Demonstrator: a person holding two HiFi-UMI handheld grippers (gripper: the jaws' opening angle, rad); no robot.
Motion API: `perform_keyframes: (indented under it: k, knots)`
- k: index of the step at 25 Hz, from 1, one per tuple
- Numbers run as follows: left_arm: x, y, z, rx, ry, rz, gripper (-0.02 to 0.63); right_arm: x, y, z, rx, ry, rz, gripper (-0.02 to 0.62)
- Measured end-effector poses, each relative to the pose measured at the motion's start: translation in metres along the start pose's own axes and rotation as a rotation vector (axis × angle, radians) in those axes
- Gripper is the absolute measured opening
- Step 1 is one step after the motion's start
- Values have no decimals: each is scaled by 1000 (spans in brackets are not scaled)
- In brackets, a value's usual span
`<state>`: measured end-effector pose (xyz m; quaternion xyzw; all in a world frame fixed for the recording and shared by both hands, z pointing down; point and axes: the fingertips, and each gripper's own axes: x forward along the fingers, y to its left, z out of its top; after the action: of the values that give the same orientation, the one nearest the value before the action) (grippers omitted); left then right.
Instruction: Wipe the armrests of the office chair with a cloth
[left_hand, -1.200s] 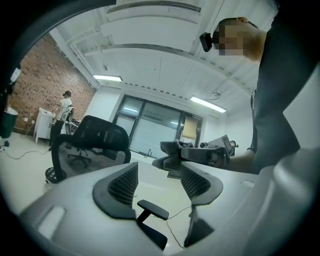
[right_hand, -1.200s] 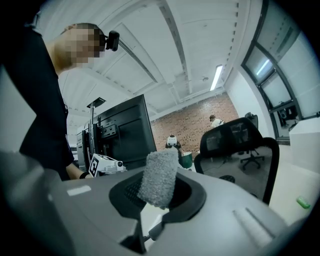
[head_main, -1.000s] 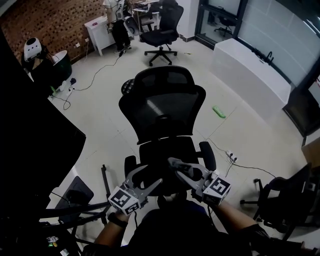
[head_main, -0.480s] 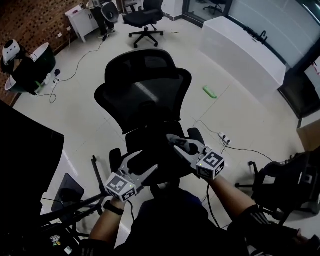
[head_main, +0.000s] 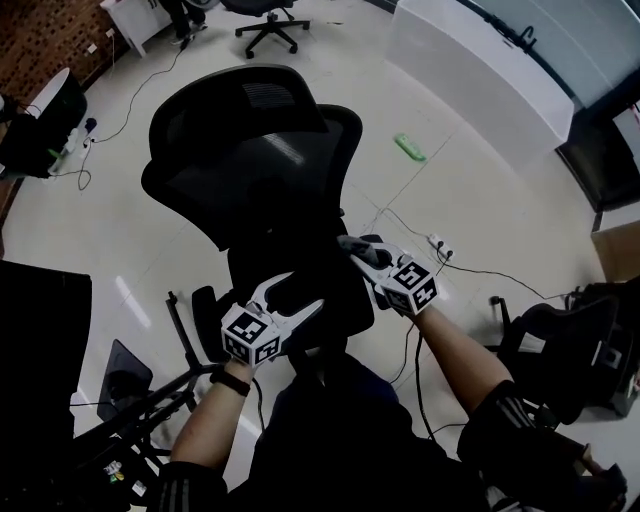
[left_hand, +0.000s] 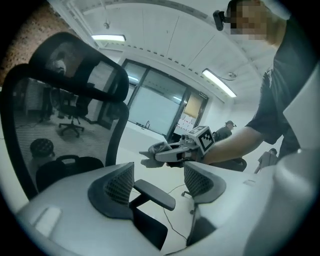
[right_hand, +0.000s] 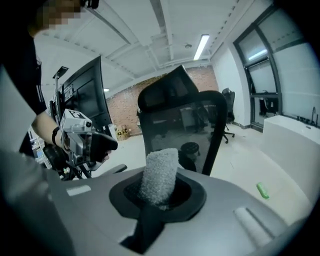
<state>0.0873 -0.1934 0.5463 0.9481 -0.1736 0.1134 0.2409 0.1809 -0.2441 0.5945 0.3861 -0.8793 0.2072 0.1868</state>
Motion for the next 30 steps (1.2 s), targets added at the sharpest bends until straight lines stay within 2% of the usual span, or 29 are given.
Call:
perform_keyframes:
  k: [6,15,22,30]
  knots:
    - [46,22,-33,-76,75,13,337,23,-57,-67,-89,205,-32,40]
    - [93,34,-81,-112,178,15,337,56,-108,-126,-167,382,-3,40]
    - [112,29,-111,-131,239,-14,337,74,-119,-170,-277,528,64,40]
    - [118,24,-133,-143,281,-24,337,68,-113,-206,-329,597,119,38]
